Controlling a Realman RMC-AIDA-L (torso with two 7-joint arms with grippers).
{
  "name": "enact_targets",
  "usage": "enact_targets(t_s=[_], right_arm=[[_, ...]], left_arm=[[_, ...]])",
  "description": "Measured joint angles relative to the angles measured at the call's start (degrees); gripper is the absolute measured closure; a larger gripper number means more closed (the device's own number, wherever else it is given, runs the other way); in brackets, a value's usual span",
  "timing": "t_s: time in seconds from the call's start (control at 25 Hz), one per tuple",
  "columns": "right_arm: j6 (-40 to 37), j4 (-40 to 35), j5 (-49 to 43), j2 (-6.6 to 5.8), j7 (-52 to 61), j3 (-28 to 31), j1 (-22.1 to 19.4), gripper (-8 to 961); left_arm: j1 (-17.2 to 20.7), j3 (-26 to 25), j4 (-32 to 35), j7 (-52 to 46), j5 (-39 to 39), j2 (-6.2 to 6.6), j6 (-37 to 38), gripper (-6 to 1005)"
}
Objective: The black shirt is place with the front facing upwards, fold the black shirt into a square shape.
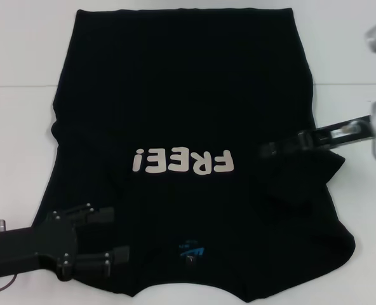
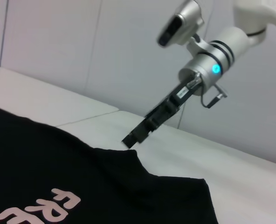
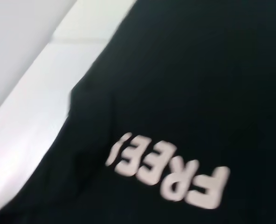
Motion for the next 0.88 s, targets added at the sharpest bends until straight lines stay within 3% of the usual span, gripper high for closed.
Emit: enact_targets(t_s=[0.08,0.2,0.32,0.4,0.56,0.88], right_arm=[[0.02,0.06,-0.05,-1.15,2.37,2.58,-1.79,288],[0.47,0.20,-0.12,-3.95,7.02,4.26,-4.52,245],[1.03,1.11,-2.30,-6.44,12.17,4.31,-5.34,230],[1.33,1.42,-5.54,-7.33,15.21,4.44,-4.89,230],[1.73,1.00,-14.03,-7.52,19.36,4.28,-2.17,229],[6.12,3.27,-19.53,-4.92,19.42,3.16,1.53,230]], left_arm=[[-0.05,0.01,-0.02,-0.80,-0.01,0.00,-0.37,127],[-0.20,0.00,-0.02,-1.27,0.06,0.01,-0.61,127],[-0.31,0.09,-0.02,-1.32,0.02,0.01,-0.63,127],[-0.41,0.20,-0.02,-1.38,0.08,-0.03,-0.64,127],[-0.48,0.28,-0.02,-1.39,0.25,-0.06,-0.64,126],[-0.52,0.18,-0.02,-1.39,0.37,-0.19,-0.63,126]])
